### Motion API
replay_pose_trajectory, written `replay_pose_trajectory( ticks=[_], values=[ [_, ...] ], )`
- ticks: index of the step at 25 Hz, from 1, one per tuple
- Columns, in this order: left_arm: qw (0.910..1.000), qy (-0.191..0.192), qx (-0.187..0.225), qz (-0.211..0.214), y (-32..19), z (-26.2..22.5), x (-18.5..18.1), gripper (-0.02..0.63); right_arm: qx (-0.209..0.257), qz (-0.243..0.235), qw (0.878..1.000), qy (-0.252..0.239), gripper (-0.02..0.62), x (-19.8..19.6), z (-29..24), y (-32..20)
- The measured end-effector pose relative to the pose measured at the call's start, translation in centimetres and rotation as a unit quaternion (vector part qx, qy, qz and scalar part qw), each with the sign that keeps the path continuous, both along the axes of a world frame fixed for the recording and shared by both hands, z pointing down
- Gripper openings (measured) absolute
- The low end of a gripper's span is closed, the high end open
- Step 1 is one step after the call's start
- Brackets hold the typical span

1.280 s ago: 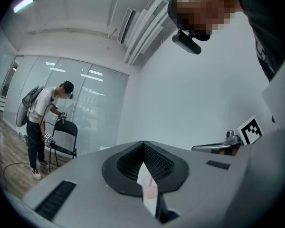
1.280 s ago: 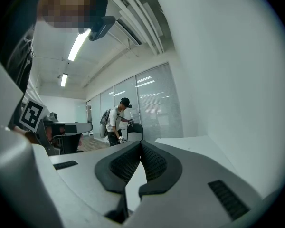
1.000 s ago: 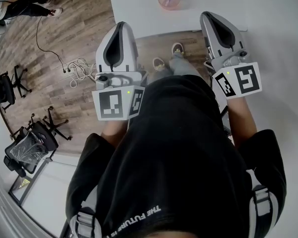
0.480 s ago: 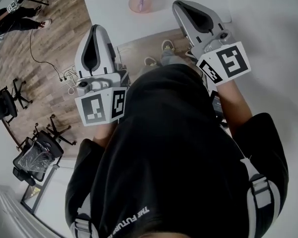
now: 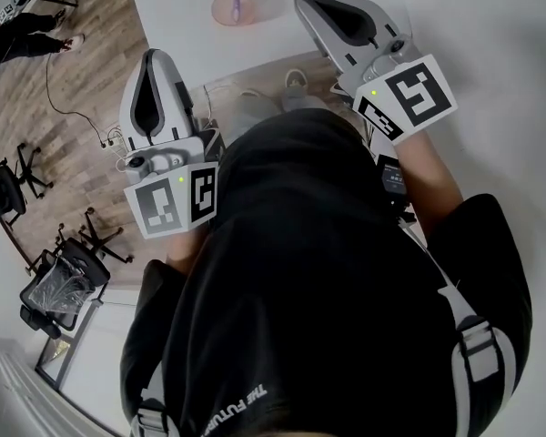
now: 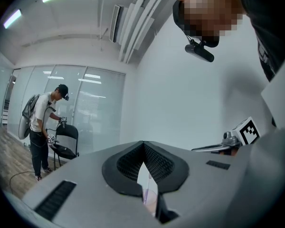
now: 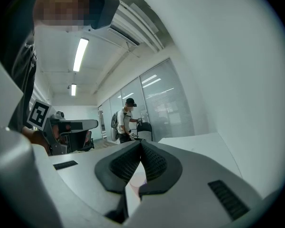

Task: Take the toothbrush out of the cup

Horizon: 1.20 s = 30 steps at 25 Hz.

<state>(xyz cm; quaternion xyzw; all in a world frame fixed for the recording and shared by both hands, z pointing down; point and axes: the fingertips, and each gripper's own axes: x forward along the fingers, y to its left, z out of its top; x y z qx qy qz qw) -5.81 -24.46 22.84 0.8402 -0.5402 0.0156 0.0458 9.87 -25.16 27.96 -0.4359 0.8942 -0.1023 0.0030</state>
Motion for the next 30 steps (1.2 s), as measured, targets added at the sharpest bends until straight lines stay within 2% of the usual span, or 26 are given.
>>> replay_pose_trajectory(
  ticks=[4,12,22,30],
  values=[
    [1.0000,-0.003,-0.004,-0.004,0.4,2.1,-1.9,0.008,-0.010,-0.022,1.000,0.004,0.017,-2.4,2.7,0.2],
    [0.9999,-0.008,-0.009,0.006,0.8,2.8,-2.1,0.008,-0.006,-0.047,0.999,0.007,0.017,-3.5,3.2,1.0],
    [0.9999,-0.002,-0.008,-0.009,0.6,2.5,-2.3,0.008,-0.010,-0.075,0.997,0.028,0.017,-3.5,4.4,1.3],
    [0.9995,-0.008,-0.013,-0.029,0.4,2.7,-3.0,0.008,-0.048,-0.068,0.996,0.024,0.018,-3.3,8.6,-0.5]
  ],
)
